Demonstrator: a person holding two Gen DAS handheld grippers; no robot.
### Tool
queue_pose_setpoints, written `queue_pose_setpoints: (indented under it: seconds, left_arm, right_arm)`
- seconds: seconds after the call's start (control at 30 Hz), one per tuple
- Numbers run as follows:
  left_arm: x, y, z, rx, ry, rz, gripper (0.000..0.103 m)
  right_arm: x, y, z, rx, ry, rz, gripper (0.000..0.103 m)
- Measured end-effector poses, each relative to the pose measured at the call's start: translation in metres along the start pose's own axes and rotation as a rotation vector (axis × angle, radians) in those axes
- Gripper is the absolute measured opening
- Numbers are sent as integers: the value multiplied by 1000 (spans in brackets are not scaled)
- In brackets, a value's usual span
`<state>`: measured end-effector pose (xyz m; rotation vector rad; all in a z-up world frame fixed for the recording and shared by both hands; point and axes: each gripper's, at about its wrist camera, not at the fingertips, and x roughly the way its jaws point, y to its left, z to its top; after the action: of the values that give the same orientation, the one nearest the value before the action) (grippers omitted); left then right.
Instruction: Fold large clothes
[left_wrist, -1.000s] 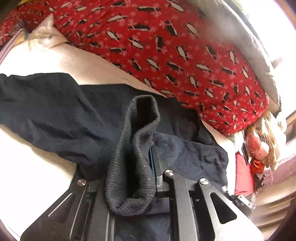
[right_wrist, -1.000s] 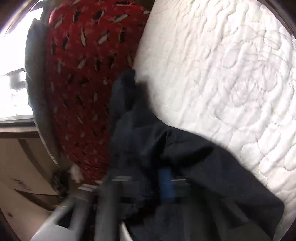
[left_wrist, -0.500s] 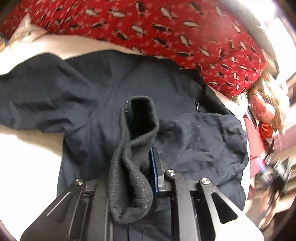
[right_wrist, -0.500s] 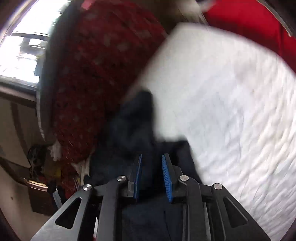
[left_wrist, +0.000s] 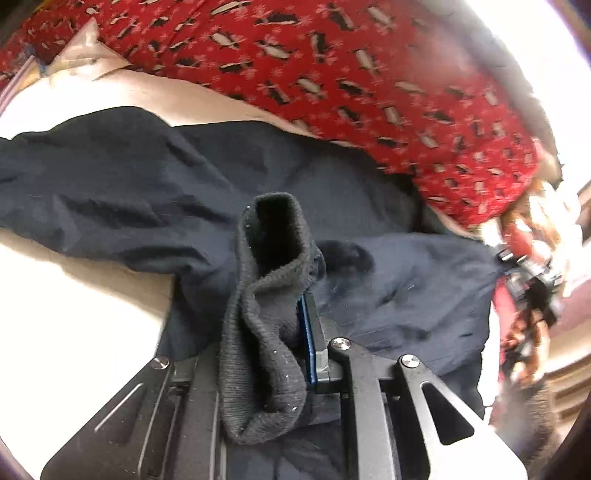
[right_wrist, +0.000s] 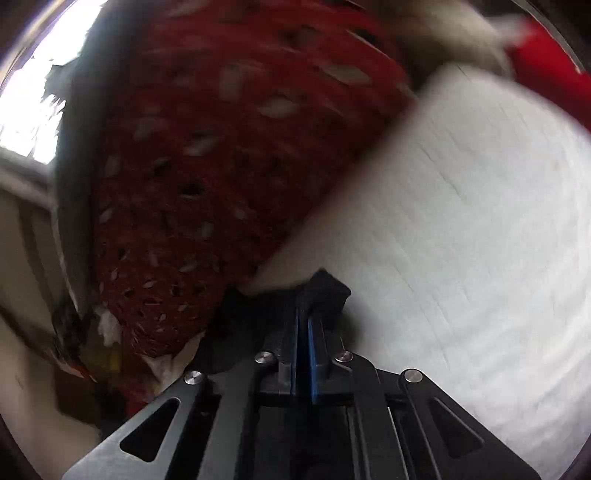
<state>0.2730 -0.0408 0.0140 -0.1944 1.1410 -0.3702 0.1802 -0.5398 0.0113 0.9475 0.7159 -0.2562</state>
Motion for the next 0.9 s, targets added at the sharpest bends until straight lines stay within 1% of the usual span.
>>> queue_pose_setpoints:
  seconds: [0.03, 0.07, 0.1, 0.13, 0.17, 0.2, 0.27, 0.3, 0.33, 0.4, 0.43, 0.47, 0.5, 0.53, 0.57, 0.6, 0.63, 0.67, 0.7, 0.73, 0.77, 0.8, 0.83, 0.87, 0.9]
  left_arm:
    - [6, -2, 1, 11, 5, 37, 14]
    - [12, -1, 2, 4, 20, 57, 14]
    - [17, 2, 2, -15, 41, 47, 14]
    - [20, 5, 2, -30, 56, 35, 14]
    - [20, 8, 0, -38, 56, 31, 14]
    - [18, 10, -1, -37, 52, 21, 14]
    - [16, 12, -2, -37, 54, 8, 14]
    - [16, 11, -2, -35, 58, 6, 14]
    - [16, 11, -3, -31, 58, 6, 14]
    - [16, 8, -3, -25, 57, 14, 14]
    - [17, 7, -2, -28, 56, 18, 14]
    - [17, 6, -2, -34, 56, 18, 14]
    - [16, 6, -2, -34, 56, 17, 14]
    - [15, 4, -2, -32, 55, 22, 14]
    - [13, 3, -2, -31, 54, 17, 14]
    - [12, 2, -1, -28, 53, 11, 14]
    - [10, 1, -1, -21, 50, 9, 14]
    - [9, -1, 0, -13, 47, 15, 14]
    - [9, -2, 0, -12, 47, 15, 14]
    - [10, -1, 1, -15, 51, 7, 14]
    - [12, -2, 1, -18, 60, -3, 15]
    - [15, -3, 0, -18, 71, -7, 18]
    - [22, -6, -2, -8, 90, -4, 18]
    - [26, -9, -5, 10, 103, 8, 19]
    - [31, -12, -7, 33, 116, 27, 19]
  right_arm:
    - [1, 16, 2, -79, -21, -26, 3]
    - [8, 29, 3, -141, -14, -59, 3]
    - [27, 38, 4, -197, 61, -107, 3]
    - [48, 40, 2, -226, 171, -187, 4]
    - [60, 39, 1, -233, 236, -266, 4]
    - [59, 35, 2, -213, 233, -263, 9]
    - [32, 24, 7, -106, 143, -117, 19]
    - [19, 13, 6, -37, 117, -63, 39]
    - [10, 3, 3, 7, 116, -42, 46]
    - [0, -12, -11, 26, 135, -63, 46]
    - [0, -21, -20, 38, 164, -58, 46]
    - [5, -30, -32, 74, 217, -29, 46]
    - [11, -39, -36, 113, 256, 7, 46]
    - [16, -45, -48, 165, 299, 75, 46]
    - [15, -47, -51, 182, 315, 119, 44]
    - [14, -44, -52, 168, 326, 143, 27]
    - [13, -42, -50, 109, 322, 146, 5]
    - [6, -29, -50, 11, 307, 128, 5]
    - [-5, -22, -57, -57, 284, 104, 4]
    - [-13, -14, -57, -115, 251, 53, 3]
    - [-21, -10, -56, -144, 218, 14, 3]
    - [-28, -12, -57, -152, 187, -8, 0]
    - [-32, -16, -56, -166, 148, -60, 0]
    - [-27, -23, -57, -165, 152, -106, 0]
    - [-13, -33, -58, -154, 187, -152, 0]
